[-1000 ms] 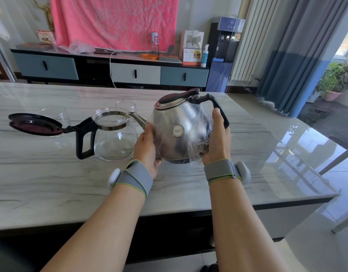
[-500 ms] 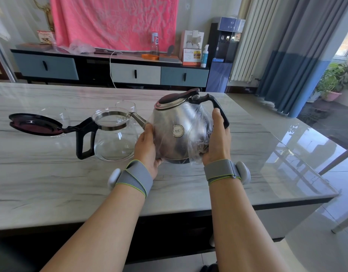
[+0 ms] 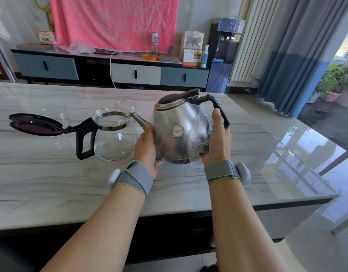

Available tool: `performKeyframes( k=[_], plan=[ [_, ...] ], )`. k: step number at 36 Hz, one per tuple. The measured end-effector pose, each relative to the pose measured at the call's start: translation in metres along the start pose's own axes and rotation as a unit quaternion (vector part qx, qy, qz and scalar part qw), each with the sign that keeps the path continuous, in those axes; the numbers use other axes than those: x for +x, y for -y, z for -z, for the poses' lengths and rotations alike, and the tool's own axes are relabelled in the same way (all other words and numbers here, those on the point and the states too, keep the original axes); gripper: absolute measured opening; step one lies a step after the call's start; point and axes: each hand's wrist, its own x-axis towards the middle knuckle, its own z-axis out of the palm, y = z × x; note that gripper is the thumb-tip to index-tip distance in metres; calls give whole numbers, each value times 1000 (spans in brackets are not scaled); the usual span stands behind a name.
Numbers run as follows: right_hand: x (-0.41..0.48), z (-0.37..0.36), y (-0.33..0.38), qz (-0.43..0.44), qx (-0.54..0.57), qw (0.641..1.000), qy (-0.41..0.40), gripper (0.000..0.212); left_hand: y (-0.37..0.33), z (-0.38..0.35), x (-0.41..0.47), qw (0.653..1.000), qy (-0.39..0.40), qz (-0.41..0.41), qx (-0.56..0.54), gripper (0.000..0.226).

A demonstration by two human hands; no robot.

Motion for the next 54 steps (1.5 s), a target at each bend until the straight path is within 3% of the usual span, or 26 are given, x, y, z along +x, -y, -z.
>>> performKeyframes(
  k=[3, 7, 13, 17, 22, 27, 38, 43, 47, 54],
  plan=[
    [1, 1, 0, -2, 0, 1000, 1, 45, 0, 0, -1, 1000, 2, -1, 0, 32],
    [6, 4, -2, 2, 7, 1000, 4, 25, 0, -1, -1, 1000, 5, -2, 3, 34],
    [5, 3, -2, 5, 4, 1000, 7, 31, 1, 1, 2, 1000, 8, -4, 2, 30],
    [4, 3, -2, 2, 10, 1000, -1, 53, 2, 1, 4, 1000, 7, -6, -4, 29],
    [5, 3, -2, -4, 13, 1000, -1, 53, 2, 1, 4, 1000, 6, -5, -5, 29],
    [2, 2, 0, -1, 6, 1000, 2, 36, 2, 1, 4, 1000, 9, -3, -7, 30],
    [8, 4, -2, -3, 5, 1000, -2, 20, 1, 1, 2, 1000, 3, -4, -1, 34],
    [5, 3, -2, -10, 7, 1000, -3, 47, 0, 0, 0, 1000, 1, -3, 1, 33],
    [2, 3, -1, -5, 6, 1000, 5, 33, 0, -1, -1, 1000, 4, -2, -3, 32],
    [0, 0, 1, 0, 3, 1000, 5, 40, 1, 0, 0, 1000, 0, -2, -3, 39]
  ],
)
